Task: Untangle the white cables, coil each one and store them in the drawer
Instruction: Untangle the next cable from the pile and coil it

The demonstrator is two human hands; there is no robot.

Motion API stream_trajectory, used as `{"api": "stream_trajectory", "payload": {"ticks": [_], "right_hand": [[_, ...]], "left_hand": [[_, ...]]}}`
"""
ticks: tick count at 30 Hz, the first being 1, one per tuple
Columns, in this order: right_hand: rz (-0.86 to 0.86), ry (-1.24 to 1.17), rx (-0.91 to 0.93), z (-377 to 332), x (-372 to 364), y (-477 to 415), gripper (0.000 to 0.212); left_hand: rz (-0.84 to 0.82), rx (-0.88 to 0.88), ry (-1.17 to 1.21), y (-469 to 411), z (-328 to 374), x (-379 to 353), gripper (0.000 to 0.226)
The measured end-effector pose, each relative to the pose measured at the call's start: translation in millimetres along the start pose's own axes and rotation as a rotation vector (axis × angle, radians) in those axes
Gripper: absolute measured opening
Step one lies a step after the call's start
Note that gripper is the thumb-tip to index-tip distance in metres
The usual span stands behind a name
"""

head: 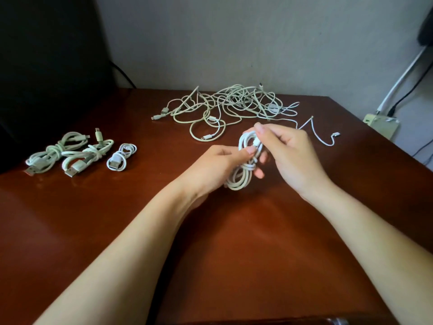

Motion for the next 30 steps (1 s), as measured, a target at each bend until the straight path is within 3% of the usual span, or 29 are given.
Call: {"api": "stream_trajectory", "payload": {"ticks": [4,11,16,22,25,30], "right_hand": [[-0.018,-0.059,-0.006,-1.7,1.7,-1.5,0.013],[0.021,-0.061,-0.041,1.2,3.9,-4.2,0.015],[0.004,-0.206,-0.125,3.8,4.9,-7.2,0.019],[-0.023,-0.518,-0.226,2.4,5.9,-7.0,0.016],[-0.049,-0.498,-0.2,0.8,7.2,-6.4,0.019],[-0.038,-0.42,-0.195,0.5,9.0,-6.4,0.015]], "left_hand": [[0.022,0.019,-0.025,-0.3,2.2,-0.1,0.039],[0.037,0.068,0.016,-2.3,1.6,4.4,0.036],[0.109,0.064,-0.001,-1.5,-1.0,9.4,0.015],[0.264,-0.173,-0.476,-2.9,3.4,17.7,0.051],[0.271,-0.277,-0.561,-2.1,8.2,16.4,0.044],[0.268,-0.265,-0.5,-3.4,6.0,18.9,0.029]]}}
Point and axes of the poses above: each hand's wrist, its own y-axis away from the middle knuckle, its own x-axis out of the back of the hand, z = x × y, the point moved 3 cm from there along -y, towards the middle knuckle, and after that the axes turned 9 degrees about -x, right-handed, at the moved point
